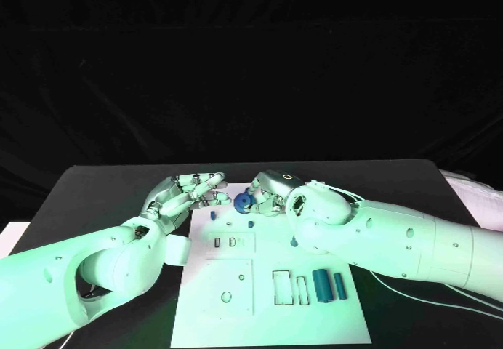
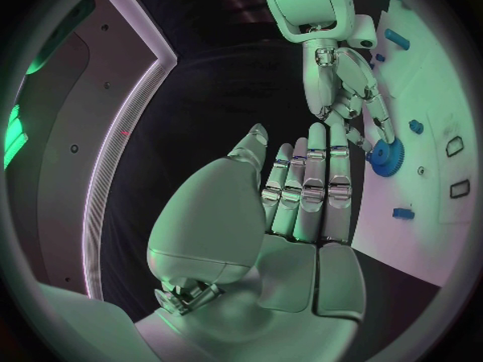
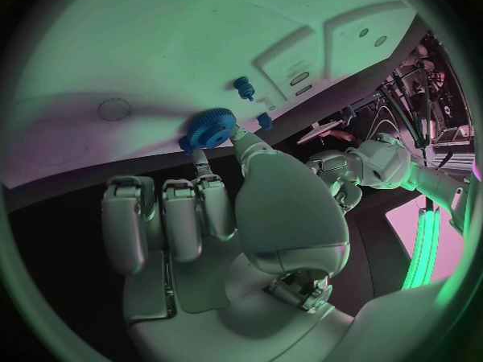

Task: Assemble the parts on the task board

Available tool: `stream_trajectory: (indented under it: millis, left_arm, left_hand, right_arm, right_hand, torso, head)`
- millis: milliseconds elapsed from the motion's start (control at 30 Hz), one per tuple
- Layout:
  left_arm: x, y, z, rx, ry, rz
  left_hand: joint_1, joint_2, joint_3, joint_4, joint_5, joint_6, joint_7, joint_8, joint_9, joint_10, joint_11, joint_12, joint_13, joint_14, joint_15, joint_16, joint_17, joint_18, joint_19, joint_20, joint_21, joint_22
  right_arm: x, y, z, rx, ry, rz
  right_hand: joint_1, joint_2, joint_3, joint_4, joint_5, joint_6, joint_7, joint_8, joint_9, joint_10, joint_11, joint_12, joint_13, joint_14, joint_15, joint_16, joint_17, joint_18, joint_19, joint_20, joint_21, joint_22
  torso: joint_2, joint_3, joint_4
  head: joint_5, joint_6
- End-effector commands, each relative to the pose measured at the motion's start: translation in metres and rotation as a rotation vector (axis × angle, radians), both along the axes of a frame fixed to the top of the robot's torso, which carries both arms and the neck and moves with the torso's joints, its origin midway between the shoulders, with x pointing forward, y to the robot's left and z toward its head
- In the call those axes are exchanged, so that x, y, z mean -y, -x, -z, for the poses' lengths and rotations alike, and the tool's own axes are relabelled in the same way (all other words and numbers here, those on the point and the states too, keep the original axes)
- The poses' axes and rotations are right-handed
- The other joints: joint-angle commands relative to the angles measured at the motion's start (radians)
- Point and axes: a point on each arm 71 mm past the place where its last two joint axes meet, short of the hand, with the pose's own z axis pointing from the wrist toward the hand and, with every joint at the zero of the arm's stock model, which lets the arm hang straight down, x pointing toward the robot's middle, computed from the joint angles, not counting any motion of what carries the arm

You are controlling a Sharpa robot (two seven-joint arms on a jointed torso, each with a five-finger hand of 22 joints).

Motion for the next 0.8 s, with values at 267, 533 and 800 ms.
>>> stream_trajectory:
  millis: [267,533,800]
  left_arm:
    - [0.003,0.0,-0.001,0.005,0.012,0.02]
    - [0.003,0.0,-0.001,0.004,0.011,0.02]
    - [0.003,0.001,-0.001,0.004,0.011,0.02]
  left_hand:
    - [0.012,0.001,-0.002,-0.007,-0.006,-0.001,0.002,-0.004,0.0,-0.008,0.003,-0.006,-0.001,0.001,0.001,-0.006,0.001,0.012,0.005,0.004,-0.005,-0.002]
    - [0.012,0.001,-0.002,-0.007,-0.006,-0.001,0.002,-0.004,0.0,-0.008,0.003,-0.006,-0.001,0.001,0.001,-0.006,0.001,0.012,0.005,0.004,-0.005,-0.002]
    - [0.013,0.001,-0.002,-0.008,-0.006,-0.001,0.002,-0.005,0.0,-0.009,0.003,-0.006,-0.001,0.001,0.001,-0.006,0.002,0.012,0.005,0.004,-0.006,-0.002]
  right_arm:
    - [-0.009,-0.004,0.006,-0.072,-0.003,-0.013]
    - [-0.008,-0.008,0.009,-0.076,0.002,0.006]
    - [-0.007,-0.009,0.007,-0.053,-0.016,0.008]
  right_hand:
    - [-0.011,0.004,-0.008,0.01,0.007,-0.013,0.007,-0.015,-0.006,0.042,-0.003,-0.001,0.168,0.08,-0.002,0.005,0.126,-0.016,0.026,-0.001,0.004,0.088]
    - [-0.005,-0.006,-0.015,0.008,0.013,-0.063,0.017,-0.018,-0.011,0.036,0.006,-0.013,0.161,0.08,0.005,0.005,0.124,-0.015,0.025,0.005,0.004,0.087]
    - [0.001,-0.01,-0.015,0.005,0.017,-0.061,0.019,-0.016,-0.009,0.036,0.007,-0.012,0.163,0.08,0.007,0.005,0.125,-0.015,0.025,0.007,0.004,0.088]
  torso:
    - [0.001,-0.0019,0.0025]
    - [0.0,-0.0016,0.0018]
    - [0.0,-0.0005,-0.0005]
  head:
    - [-0.001,-0.006]
    - [0.001,-0.006]
    - [0.001,-0.004]
